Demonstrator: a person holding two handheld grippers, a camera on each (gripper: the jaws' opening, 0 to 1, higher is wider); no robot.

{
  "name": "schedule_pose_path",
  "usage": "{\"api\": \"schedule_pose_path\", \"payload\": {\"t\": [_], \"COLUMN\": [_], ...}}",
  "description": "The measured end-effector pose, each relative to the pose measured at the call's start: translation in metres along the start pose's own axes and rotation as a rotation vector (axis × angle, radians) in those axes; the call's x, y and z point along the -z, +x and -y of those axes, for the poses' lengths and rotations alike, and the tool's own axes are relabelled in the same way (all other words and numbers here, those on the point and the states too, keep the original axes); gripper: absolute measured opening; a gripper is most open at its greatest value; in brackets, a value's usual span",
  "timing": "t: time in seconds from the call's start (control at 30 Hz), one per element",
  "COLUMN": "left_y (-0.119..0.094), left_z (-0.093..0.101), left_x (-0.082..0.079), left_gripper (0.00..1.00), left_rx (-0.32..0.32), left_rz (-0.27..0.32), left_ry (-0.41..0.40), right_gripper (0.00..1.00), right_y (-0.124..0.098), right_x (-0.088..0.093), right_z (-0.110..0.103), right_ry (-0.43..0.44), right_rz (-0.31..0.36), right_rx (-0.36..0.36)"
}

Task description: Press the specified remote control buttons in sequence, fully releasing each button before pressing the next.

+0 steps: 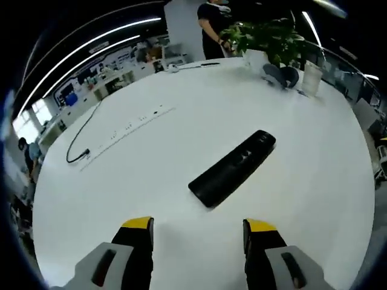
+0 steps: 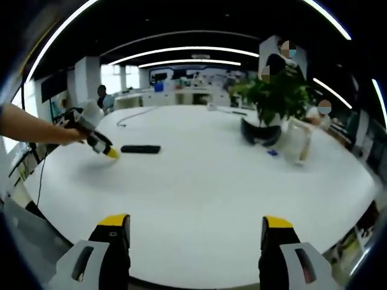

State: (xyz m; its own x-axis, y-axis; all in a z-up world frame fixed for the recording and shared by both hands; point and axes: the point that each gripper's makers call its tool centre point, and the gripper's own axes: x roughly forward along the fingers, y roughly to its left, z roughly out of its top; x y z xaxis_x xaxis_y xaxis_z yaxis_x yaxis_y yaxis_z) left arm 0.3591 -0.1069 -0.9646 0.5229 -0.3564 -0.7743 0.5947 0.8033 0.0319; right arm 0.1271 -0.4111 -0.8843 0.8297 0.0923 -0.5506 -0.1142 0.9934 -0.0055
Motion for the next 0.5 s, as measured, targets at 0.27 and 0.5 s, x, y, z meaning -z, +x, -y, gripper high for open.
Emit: {"api": "schedule_pose_path", "payload": {"t": [0.27, 0.5], "left_y": [-0.044, -0.086], "left_z": [0.02, 0.044], "left_x": [0.005, 0.002], "left_gripper": [0.84, 0.98], "left_rx": [-0.025, -0.059], "left_rz": [0.208, 0.359], "left_ry": [-0.066, -0.096], "right_gripper": [0.93, 0.99], "right_y": [-0.001, -0.001], "right_x": [-0.001, -0.003], "right_z": [0.002, 0.004], "right_ry": [0.007, 0.013], "right_rz": [0.012, 0.024], "right_rx": [0.012, 0.022]}}
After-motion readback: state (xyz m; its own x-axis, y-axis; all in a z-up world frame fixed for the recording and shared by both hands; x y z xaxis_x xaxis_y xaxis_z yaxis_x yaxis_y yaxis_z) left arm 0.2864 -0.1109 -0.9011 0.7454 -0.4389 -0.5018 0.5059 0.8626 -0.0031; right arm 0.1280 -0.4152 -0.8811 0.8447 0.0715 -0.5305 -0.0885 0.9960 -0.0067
